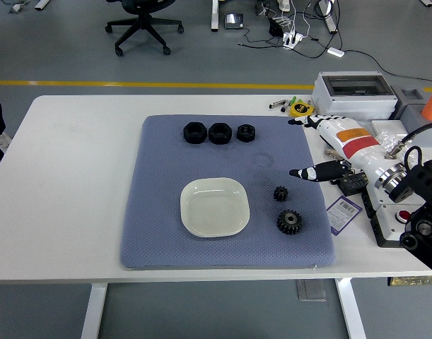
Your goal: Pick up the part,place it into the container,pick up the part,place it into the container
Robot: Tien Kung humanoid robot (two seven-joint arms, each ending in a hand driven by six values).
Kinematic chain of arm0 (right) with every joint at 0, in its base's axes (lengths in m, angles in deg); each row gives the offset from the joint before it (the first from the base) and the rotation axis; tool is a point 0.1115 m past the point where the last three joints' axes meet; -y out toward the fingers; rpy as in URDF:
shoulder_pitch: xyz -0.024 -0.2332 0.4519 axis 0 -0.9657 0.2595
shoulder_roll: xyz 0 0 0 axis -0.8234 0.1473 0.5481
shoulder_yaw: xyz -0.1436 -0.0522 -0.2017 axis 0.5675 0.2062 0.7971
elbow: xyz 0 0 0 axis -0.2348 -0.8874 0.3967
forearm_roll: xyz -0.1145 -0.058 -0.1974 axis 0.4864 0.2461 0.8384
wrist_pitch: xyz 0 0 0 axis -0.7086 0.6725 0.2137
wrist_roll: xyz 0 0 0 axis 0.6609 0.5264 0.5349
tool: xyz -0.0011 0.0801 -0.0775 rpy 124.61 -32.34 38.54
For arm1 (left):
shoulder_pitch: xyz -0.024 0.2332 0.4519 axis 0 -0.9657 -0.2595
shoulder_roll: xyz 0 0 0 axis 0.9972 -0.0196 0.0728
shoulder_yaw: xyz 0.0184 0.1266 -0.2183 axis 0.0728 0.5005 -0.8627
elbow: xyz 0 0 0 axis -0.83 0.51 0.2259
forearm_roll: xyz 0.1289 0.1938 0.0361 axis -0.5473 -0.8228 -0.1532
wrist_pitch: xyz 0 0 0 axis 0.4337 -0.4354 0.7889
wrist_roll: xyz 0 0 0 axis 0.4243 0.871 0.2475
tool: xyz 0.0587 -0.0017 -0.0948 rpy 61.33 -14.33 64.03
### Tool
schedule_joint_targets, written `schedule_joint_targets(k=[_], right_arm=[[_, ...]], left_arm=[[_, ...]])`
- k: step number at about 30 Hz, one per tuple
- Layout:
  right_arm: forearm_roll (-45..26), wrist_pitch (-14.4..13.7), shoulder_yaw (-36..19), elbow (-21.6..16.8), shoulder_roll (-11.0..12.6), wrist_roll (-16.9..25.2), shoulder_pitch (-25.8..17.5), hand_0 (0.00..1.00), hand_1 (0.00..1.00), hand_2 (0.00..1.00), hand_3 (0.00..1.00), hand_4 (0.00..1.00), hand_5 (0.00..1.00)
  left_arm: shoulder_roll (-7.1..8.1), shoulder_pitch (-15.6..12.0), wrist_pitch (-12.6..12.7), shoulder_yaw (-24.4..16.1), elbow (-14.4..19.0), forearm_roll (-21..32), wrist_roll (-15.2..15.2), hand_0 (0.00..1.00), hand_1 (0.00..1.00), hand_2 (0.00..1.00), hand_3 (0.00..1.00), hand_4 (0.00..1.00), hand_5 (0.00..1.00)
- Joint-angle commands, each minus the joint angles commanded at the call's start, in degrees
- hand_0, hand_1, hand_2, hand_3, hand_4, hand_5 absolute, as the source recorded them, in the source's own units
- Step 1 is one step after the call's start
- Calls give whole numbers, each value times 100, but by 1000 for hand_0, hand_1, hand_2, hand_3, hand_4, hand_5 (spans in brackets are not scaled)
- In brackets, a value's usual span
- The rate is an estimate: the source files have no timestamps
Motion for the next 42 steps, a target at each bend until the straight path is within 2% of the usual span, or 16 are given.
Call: schedule_joint_targets(k=[2, 4, 5, 10, 19, 24, 33, 41, 42], right_arm=[[7, 1, 95, 76, -29, 9, 52, 672, 666, 721, 749, 980, 232], [-70, 33, 393, 333, -168, 71, 221, 672, 666, 721, 749, 980, 232], [-123, 49, 529, 459, -226, 96, 279, 602, 638, 696, 664, 943, 206], [-283, 228, 948, 1036, -520, 144, 503, 602, 638, 696, 664, 943, 206], [-447, 324, 1362, 1883, -914, 228, 851, 603, 643, 695, 661, 914, 209], [-392, 402, 1557, 2162, -1029, 265, 962, 605, 644, 695, 654, 898, 208], [-368, 360, 1727, 2635, -1205, 317, 1013, 604, 644, 692, 644, 878, 202], [-320, 304, 1805, 2840, -1260, 323, 1035, 603, 640, 688, 637, 864, 205], [-314, 306, 1811, 2850, -1264, 323, 1036, 580, 630, 646, 611, 842, 197]], left_arm=[[-1, -2, -2, -6, 1, -9, 3, 715, 693, 647, 587, 634, 637], [1, -5, -13, -18, 4, -40, 9, 715, 693, 647, 587, 634, 637], [1, -5, -15, -22, 5, -49, 11, 715, 693, 648, 587, 633, 636], [6, 15, -18, -19, 10, -60, 13, 715, 693, 648, 587, 633, 636], [22, 52, -20, -57, 18, -120, 29, 715, 695, 648, 587, 634, 636], [32, 57, -25, -84, 23, -165, 43, 715, 695, 647, 588, 634, 636], [51, 80, -54, -192, 39, -354, 96, 716, 694, 647, 588, 634, 634], [48, 83, -57, -237, 43, -414, 112, 715, 693, 647, 586, 634, 633], [47, 83, -58, -241, 43, -421, 114, 715, 694, 647, 587, 633, 633]])
